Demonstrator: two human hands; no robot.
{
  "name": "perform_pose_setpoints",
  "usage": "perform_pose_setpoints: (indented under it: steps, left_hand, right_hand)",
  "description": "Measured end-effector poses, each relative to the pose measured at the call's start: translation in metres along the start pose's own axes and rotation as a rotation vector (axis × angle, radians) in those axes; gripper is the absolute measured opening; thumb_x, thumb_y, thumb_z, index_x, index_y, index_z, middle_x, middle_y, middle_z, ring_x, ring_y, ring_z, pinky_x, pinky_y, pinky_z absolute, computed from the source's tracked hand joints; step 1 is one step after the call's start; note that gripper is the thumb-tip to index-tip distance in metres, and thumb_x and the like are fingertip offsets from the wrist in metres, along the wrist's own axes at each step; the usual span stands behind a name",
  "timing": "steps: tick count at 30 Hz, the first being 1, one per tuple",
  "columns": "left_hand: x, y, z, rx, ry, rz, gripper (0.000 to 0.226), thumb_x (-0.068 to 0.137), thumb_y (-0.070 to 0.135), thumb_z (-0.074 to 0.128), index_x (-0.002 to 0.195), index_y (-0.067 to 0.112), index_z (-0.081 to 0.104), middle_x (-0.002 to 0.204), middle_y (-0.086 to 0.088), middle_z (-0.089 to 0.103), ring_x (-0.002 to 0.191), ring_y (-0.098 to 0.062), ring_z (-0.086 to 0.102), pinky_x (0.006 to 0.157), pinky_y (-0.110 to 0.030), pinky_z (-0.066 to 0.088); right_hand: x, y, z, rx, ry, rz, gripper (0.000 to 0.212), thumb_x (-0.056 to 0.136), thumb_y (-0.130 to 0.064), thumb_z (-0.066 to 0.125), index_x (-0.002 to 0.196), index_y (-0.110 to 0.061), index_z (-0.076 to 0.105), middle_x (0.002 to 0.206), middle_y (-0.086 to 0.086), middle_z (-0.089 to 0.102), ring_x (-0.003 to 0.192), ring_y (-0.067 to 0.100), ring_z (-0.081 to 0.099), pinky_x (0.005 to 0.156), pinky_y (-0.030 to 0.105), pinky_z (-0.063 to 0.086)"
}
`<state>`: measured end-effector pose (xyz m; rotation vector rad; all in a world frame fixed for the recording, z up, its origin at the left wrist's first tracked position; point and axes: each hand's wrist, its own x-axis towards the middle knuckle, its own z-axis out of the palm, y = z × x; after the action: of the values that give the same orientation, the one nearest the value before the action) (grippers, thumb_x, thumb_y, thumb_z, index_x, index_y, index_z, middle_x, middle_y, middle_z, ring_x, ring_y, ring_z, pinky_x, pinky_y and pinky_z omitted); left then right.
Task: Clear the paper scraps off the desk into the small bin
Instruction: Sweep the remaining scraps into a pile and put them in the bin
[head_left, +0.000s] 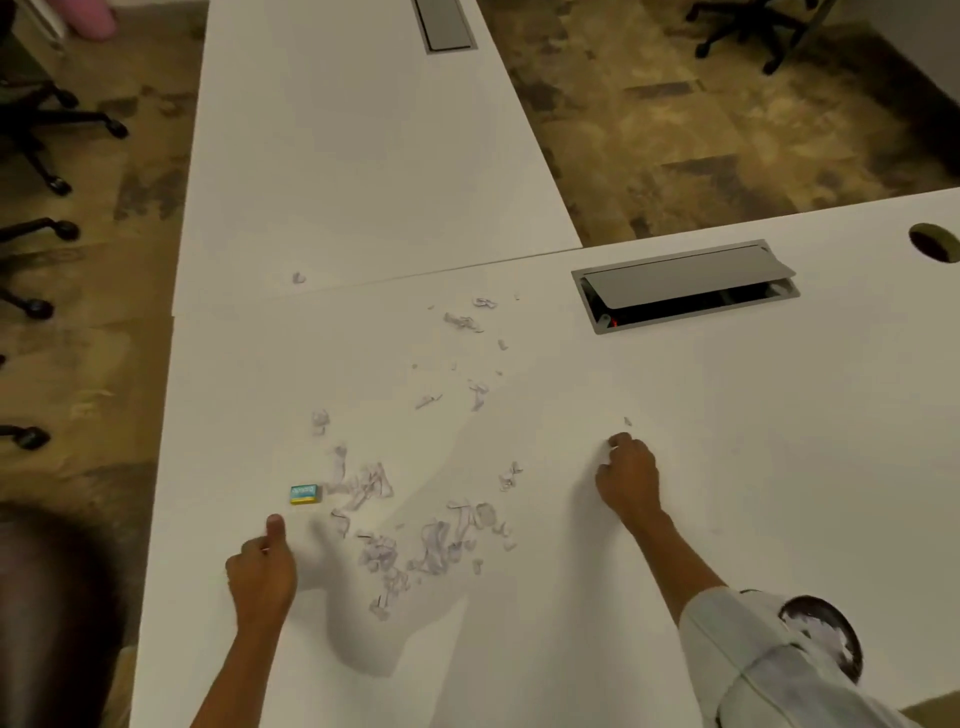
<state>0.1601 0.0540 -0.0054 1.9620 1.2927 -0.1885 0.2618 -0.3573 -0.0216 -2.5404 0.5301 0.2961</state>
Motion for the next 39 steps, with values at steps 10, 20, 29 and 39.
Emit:
perform_pose_setpoints:
  steps: [10, 20, 29, 39]
  left_hand:
    - [0.012, 0.020, 0.017, -0.337, 0.046, 0.022, 0.057, 0.095, 0.058, 0.032, 0.106, 0.008, 0.058, 0.108, -0.023, 0.062, 0.088, -0.035, 0.062, 0.088, -0.053, 0.052]
    - [0.093, 0.040, -0.006, 0.012, -0.039, 0.034, 0.076, 0.093, 0.066, 0.021, 0.126, 0.004, 0.051, 0.127, -0.029, 0.054, 0.111, -0.049, 0.054, 0.100, -0.062, 0.044]
    - [0.070, 0.079, 0.040, -0.191, -0.435, 0.137, 0.064, 0.090, 0.064, 0.037, 0.092, 0.010, 0.071, 0.084, -0.015, 0.071, 0.072, -0.033, 0.068, 0.070, -0.044, 0.058]
    - [0.173, 0.142, -0.001, -0.041, -0.088, 0.481, 0.060, 0.082, 0.064, 0.050, 0.117, 0.016, 0.057, 0.124, -0.010, 0.057, 0.111, -0.028, 0.055, 0.094, -0.040, 0.045]
  right_hand:
    - [-0.006, -0.035, 0.016, 0.230, 0.089, -0.074, 0.036, 0.078, 0.004, 0.064, 0.113, 0.005, 0.064, 0.105, 0.023, 0.065, 0.088, 0.036, 0.064, 0.085, 0.042, 0.053]
    - [0.063, -0.005, -0.020, -0.077, 0.105, 0.064, 0.035, 0.082, 0.001, 0.057, 0.117, 0.005, 0.057, 0.117, 0.027, 0.055, 0.106, 0.042, 0.054, 0.087, 0.043, 0.046]
    - [-0.006, -0.136, 0.083, -0.029, -0.314, -0.414, 0.044, 0.090, -0.004, 0.050, 0.133, -0.006, 0.051, 0.126, 0.012, 0.056, 0.114, 0.025, 0.055, 0.095, 0.030, 0.047]
    - [0.165, -0.174, 0.014, -0.007, -0.047, -0.278, 0.049, 0.096, -0.035, 0.052, 0.135, -0.006, 0.049, 0.139, 0.023, 0.046, 0.128, 0.041, 0.041, 0.105, 0.047, 0.036]
